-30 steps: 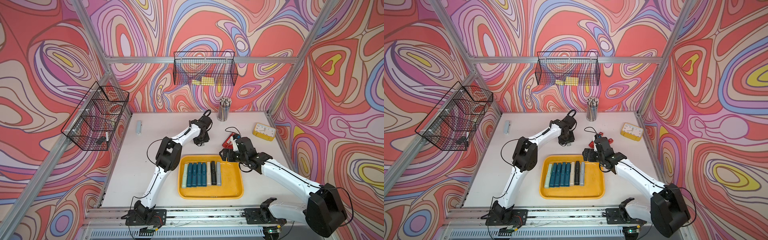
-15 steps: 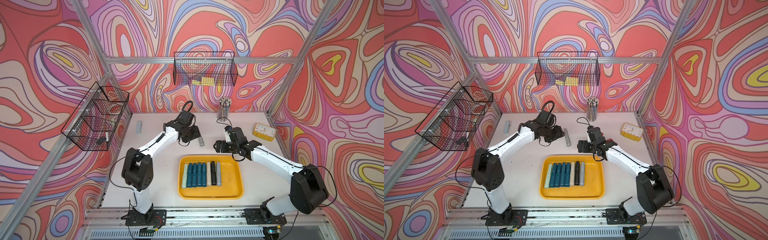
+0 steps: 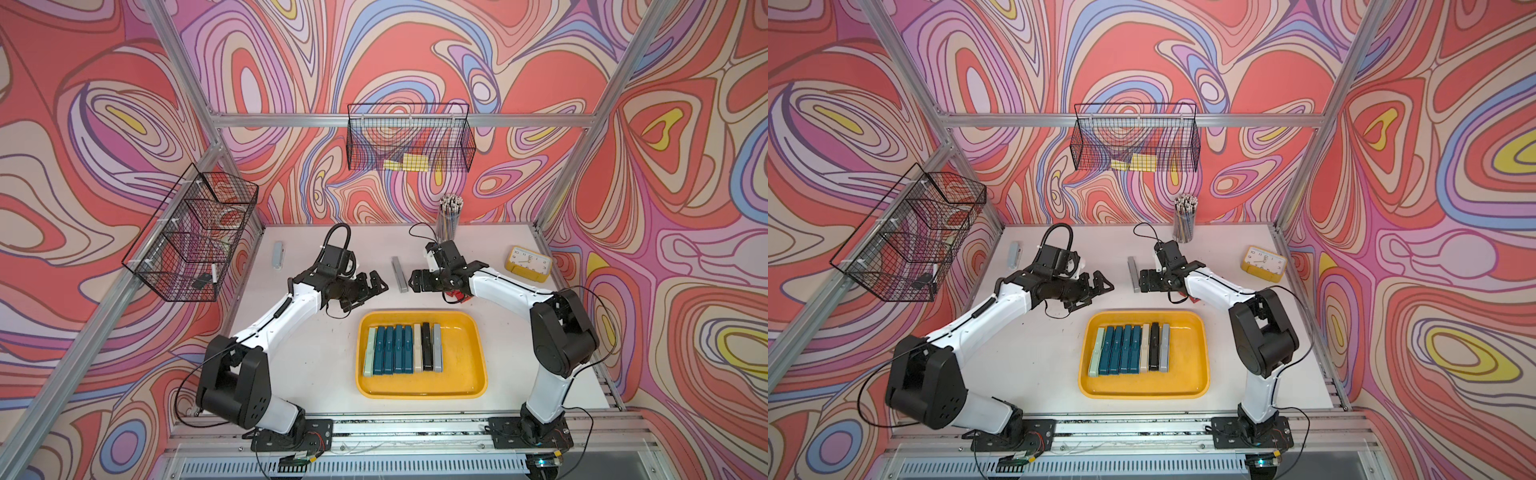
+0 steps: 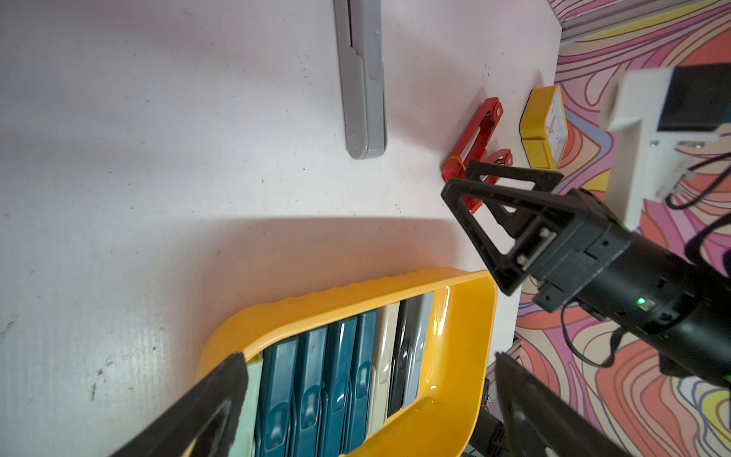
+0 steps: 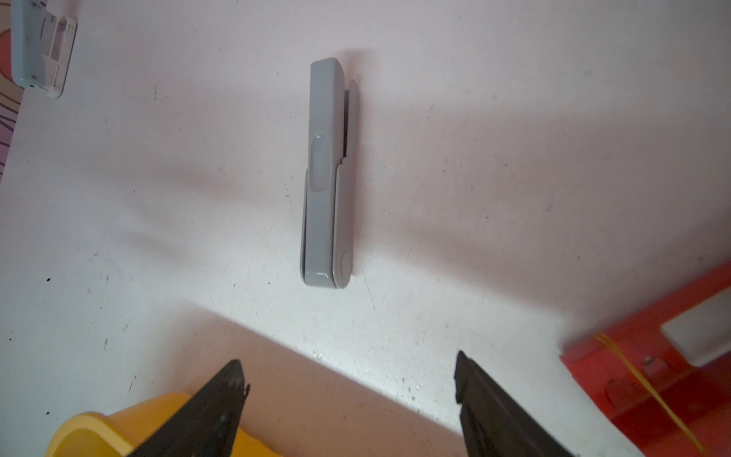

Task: Put the pruning pliers into the storage box
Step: Move the pruning pliers to the center of the board, then pick up the pruning pliers from the center of the board.

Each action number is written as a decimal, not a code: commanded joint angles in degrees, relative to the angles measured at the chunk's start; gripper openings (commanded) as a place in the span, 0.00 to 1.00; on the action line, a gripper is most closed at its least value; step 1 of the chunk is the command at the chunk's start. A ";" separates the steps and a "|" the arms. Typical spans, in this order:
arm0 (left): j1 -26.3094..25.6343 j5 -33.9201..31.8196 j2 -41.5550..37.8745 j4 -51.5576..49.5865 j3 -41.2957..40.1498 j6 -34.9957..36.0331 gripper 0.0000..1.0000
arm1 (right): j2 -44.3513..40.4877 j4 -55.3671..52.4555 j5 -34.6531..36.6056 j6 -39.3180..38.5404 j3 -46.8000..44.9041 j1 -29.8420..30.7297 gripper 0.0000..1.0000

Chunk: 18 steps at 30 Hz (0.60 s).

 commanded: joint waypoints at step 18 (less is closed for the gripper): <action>8.01 7.44 -12.39 -2.61 -10.06 3.58 0.99 | 15.18 -3.33 5.11 -3.90 15.05 3.33 0.84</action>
